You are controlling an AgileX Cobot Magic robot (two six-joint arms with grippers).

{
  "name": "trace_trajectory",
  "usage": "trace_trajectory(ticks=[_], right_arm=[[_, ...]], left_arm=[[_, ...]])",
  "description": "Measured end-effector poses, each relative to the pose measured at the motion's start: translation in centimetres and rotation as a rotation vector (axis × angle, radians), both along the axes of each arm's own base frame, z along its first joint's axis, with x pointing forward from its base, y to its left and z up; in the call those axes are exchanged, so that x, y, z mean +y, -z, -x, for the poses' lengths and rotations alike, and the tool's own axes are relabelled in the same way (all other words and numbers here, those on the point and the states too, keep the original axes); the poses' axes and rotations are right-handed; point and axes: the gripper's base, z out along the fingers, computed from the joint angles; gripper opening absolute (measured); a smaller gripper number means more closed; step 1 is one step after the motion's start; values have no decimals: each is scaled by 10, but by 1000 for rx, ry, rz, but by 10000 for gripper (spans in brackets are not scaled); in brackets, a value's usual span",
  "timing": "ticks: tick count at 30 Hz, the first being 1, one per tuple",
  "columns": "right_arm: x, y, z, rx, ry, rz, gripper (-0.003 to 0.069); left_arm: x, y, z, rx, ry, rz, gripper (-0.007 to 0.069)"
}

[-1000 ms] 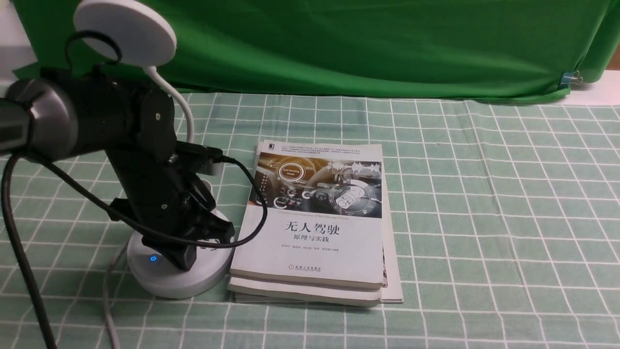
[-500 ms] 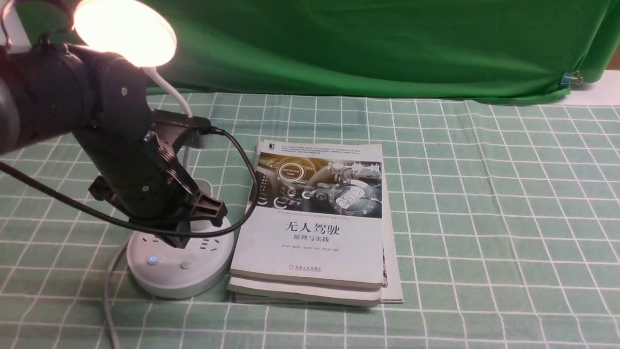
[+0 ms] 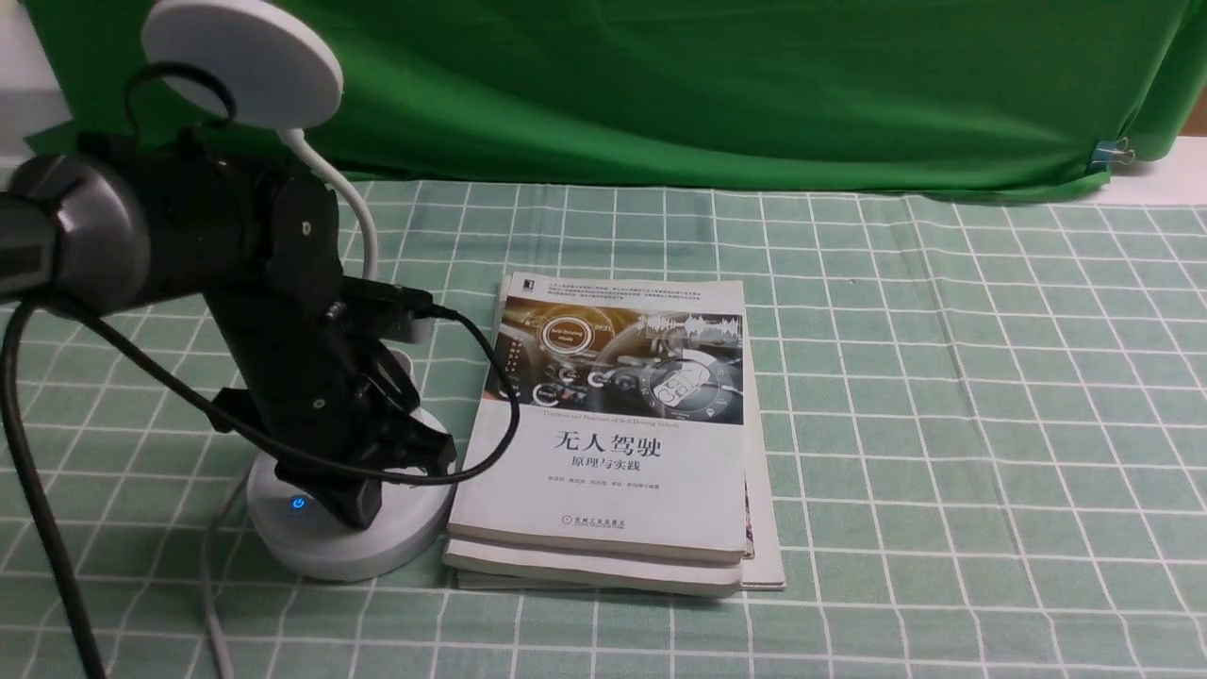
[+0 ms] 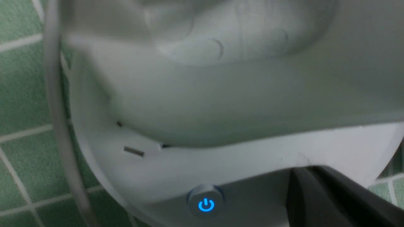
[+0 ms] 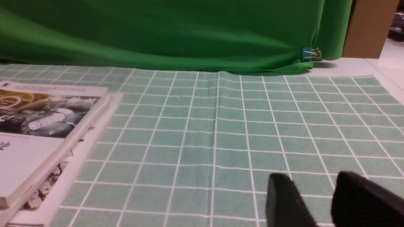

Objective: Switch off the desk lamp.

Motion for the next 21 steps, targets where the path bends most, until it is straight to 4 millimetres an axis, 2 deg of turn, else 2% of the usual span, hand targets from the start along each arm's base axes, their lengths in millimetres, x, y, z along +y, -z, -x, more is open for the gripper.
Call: trace_trajectory(ticks=[6, 11, 12, 13, 16, 19, 21], right_arm=[[0, 0, 0, 0, 0, 0, 242], [0, 0, 0, 0, 0, 0, 242], [0, 0, 0, 0, 0, 0, 242], [0, 0, 0, 0, 0, 0, 242], [0, 0, 0, 0, 0, 0, 242], [0, 0, 0, 0, 0, 0, 242], [0, 0, 0, 0, 0, 0, 242]], left_arm=[[1, -8, 3, -18, 1, -2, 2], [4, -40, 13, -96, -2, 28, 2], [5, -51, 18, -129, -4, 41, 2], [7, -66, 25, -178, -6, 58, 2], [12, -89, 46, -277, -14, 97, 2], [20, -115, 78, -413, -27, 155, 2], [27, -124, 103, -499, -36, 189, 2]])
